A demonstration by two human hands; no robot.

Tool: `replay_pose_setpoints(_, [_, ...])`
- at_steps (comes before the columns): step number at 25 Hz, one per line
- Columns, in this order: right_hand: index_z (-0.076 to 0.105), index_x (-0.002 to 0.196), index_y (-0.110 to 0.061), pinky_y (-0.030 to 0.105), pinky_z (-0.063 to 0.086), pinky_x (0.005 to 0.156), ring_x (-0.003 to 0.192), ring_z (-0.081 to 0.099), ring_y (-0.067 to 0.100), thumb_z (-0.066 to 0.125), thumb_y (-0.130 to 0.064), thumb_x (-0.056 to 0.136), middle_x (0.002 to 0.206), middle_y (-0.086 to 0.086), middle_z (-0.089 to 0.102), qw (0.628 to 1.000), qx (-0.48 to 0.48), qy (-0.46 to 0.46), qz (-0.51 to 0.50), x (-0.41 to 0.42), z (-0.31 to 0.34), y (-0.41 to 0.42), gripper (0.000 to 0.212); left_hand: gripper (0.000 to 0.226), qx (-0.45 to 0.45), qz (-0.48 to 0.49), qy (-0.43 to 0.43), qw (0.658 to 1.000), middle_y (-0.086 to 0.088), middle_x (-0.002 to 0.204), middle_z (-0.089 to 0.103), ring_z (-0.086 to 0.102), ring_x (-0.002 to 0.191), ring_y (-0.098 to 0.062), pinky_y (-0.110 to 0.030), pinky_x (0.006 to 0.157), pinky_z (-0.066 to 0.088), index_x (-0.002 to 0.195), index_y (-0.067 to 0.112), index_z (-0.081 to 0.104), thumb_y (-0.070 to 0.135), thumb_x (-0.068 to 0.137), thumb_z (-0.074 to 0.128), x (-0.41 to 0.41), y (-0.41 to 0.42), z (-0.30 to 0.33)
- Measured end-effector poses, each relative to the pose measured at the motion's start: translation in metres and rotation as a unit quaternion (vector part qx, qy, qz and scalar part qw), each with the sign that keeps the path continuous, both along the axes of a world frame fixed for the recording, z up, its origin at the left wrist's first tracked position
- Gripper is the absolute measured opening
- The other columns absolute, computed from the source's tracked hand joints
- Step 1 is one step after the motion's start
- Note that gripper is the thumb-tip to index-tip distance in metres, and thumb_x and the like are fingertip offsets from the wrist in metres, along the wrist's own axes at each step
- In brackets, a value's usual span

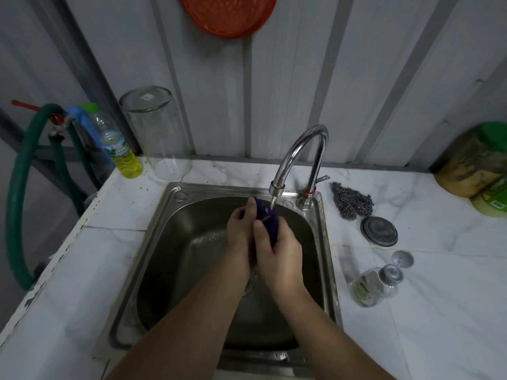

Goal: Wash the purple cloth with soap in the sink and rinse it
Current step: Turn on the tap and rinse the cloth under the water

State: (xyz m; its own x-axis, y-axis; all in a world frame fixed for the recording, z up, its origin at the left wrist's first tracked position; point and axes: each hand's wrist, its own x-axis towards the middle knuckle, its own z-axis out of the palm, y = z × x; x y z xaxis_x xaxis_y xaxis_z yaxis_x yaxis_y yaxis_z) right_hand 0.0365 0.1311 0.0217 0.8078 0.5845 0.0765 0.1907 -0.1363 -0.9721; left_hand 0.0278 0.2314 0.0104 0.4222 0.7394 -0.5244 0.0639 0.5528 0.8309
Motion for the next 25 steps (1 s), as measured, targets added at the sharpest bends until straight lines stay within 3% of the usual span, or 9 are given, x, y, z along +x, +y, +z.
replay_pose_setpoints(3, [0.061, 0.076, -0.03, 0.031, 0.054, 0.062, 0.067, 0.065, 0.009, 0.054, -0.065, 0.084, 0.068, -0.008, 0.067, 0.992, -0.086, -0.057, -0.067, 0.021, 0.002, 0.02, 0.037, 0.039, -0.085, -0.005, -0.001, 0.996, -0.017, 0.099, 0.075, 0.073, 0.093, -0.031, -0.042, 0.082, 0.059, 0.107, 0.011, 0.072, 0.047, 0.095, 0.061, 0.0, -0.011, 0.009])
replay_pose_setpoints(7, [0.063, 0.064, -0.019, 0.03, 0.054, 0.063, 0.068, 0.069, 0.026, 0.06, -0.045, 0.085, 0.064, 0.002, 0.068, 0.978, -0.117, 0.118, -0.128, 0.074, -0.004, 0.039, 0.033, 0.019, -0.13, -0.021, -0.049, 0.99, -0.01, 0.074, 0.077, 0.074, 0.062, -0.022, -0.034, 0.062, 0.061, 0.083, 0.012, 0.077, 0.028, 0.086, 0.068, 0.01, -0.022, 0.017])
replay_pose_setpoints(10, [0.062, 0.073, -0.018, 0.036, 0.058, 0.076, 0.083, 0.072, 0.03, 0.063, -0.041, 0.091, 0.083, 0.011, 0.073, 0.95, -0.161, 0.219, -0.154, 0.087, -0.015, 0.03, 0.03, 0.015, -0.113, -0.045, -0.048, 0.991, -0.006, 0.083, 0.078, 0.075, 0.081, -0.022, -0.038, 0.076, 0.062, 0.077, 0.021, 0.08, 0.032, 0.084, 0.072, 0.011, -0.028, 0.013])
replay_pose_setpoints(13, [0.067, 0.085, -0.02, 0.038, 0.061, 0.074, 0.081, 0.074, 0.026, 0.075, -0.051, 0.08, 0.087, 0.008, 0.077, 0.93, -0.01, 0.332, -0.159, 0.068, -0.021, 0.02, 0.032, 0.033, -0.137, -0.025, -0.066, 0.988, -0.01, 0.111, 0.073, 0.069, 0.104, -0.031, -0.05, 0.089, 0.059, 0.103, 0.023, 0.072, 0.047, 0.081, 0.078, 0.006, -0.02, 0.012])
replay_pose_setpoints(15, [0.07, 0.095, -0.018, 0.039, 0.063, 0.069, 0.081, 0.077, 0.023, 0.086, -0.05, 0.066, 0.088, 0.004, 0.079, 0.92, 0.083, 0.366, -0.114, 0.053, -0.026, 0.015, 0.047, 0.032, -0.102, -0.015, -0.051, 0.993, -0.012, 0.11, 0.071, 0.07, 0.099, -0.031, -0.045, 0.08, 0.059, 0.109, 0.019, 0.068, 0.031, 0.082, 0.08, 0.005, -0.014, 0.01])
replay_pose_setpoints(17, [0.07, 0.096, -0.01, 0.04, 0.063, 0.071, 0.085, 0.077, 0.027, 0.087, -0.028, 0.07, 0.087, 0.008, 0.079, 0.925, 0.128, 0.342, -0.104, 0.042, -0.027, 0.017, 0.035, 0.02, -0.09, 0.036, -0.048, 0.994, -0.015, 0.099, 0.072, 0.072, 0.085, -0.029, -0.04, 0.066, 0.062, 0.1, 0.014, 0.067, 0.005, 0.083, 0.07, 0.009, -0.014, 0.011])
replay_pose_setpoints(19, [0.07, 0.089, -0.008, 0.041, 0.062, 0.072, 0.081, 0.074, 0.032, 0.074, -0.002, 0.079, 0.081, 0.011, 0.076, 0.907, 0.179, 0.347, -0.157, 0.041, -0.025, 0.024, 0.013, 0.023, -0.096, 0.105, -0.036, 0.989, -0.015, 0.09, 0.07, 0.071, 0.073, -0.027, -0.033, 0.055, 0.061, 0.091, 0.014, 0.063, -0.007, 0.084, 0.06, 0.014, -0.016, 0.01])
replay_pose_setpoints(22, [0.068, 0.099, -0.005, 0.045, 0.063, 0.076, 0.083, 0.074, 0.033, 0.069, 0.0, 0.087, 0.083, 0.012, 0.074, 0.863, 0.243, 0.398, -0.195, 0.045, -0.023, 0.031, 0.013, 0.019, -0.12, 0.144, -0.06, 0.98, -0.013, 0.1, 0.07, 0.071, 0.088, -0.031, -0.039, 0.065, 0.06, 0.104, 0.013, 0.063, 0.002, 0.089, 0.067, 0.017, -0.02, 0.008])
replay_pose_setpoints(25, [0.065, 0.105, -0.001, 0.048, 0.062, 0.082, 0.088, 0.074, 0.033, 0.07, -0.018, 0.09, 0.089, 0.013, 0.074, 0.888, 0.176, 0.367, -0.215, 0.048, -0.027, 0.038, 0.024, 0.02, -0.105, 0.163, -0.039, 0.98, -0.01, 0.097, 0.075, 0.074, 0.088, -0.028, -0.041, 0.073, 0.062, 0.11, 0.009, 0.066, 0.021, 0.094, 0.067, 0.017, -0.019, -0.001])
